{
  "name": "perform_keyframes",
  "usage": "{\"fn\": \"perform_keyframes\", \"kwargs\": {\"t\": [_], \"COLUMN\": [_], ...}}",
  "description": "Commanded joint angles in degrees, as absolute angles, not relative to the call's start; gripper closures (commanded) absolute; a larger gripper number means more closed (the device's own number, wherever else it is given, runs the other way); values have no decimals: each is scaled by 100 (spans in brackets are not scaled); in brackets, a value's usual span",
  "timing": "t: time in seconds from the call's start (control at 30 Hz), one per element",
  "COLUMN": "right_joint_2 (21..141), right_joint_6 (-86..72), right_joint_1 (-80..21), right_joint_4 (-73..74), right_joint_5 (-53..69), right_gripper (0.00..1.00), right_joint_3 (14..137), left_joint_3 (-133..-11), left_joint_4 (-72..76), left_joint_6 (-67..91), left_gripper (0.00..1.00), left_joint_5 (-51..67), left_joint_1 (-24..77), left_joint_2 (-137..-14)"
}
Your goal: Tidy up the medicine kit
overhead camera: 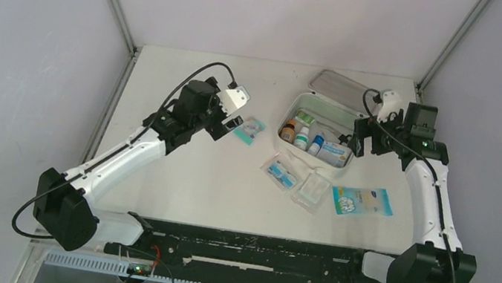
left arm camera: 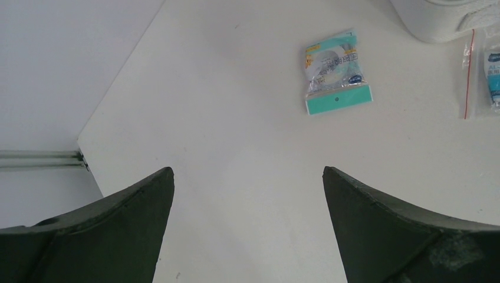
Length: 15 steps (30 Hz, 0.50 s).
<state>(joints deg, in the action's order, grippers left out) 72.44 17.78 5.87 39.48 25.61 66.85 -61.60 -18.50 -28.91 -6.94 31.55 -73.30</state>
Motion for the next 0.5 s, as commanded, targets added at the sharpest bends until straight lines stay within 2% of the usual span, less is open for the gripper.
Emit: {"fn": "perform_keyframes", "kwargs": {"t": [0.0, 0.23, 0.47], "right_joint_2": [6639, 5772, 5837], "right_joint_6": [2869, 4155, 5007], "right_joint_1": [660, 721, 725], "right_joint_4": [4326, 4872, 5421], "right_joint_5": [2543, 2358, 2062], "right_gripper": [4, 4, 4], "right_joint_3": [6232, 5319, 4841], "left_joint_3": [-6100, -5997, -5942], "left_joint_4": [-1694, -1706, -1705], "left_joint_6": [-2482, -2443, -2505], "left_gripper": [0, 0, 0], "left_joint_5": [-608, -451, -293], "left_joint_1": [2982, 2861, 2856], "left_joint_2": [-7220, -7032, -6902]}}
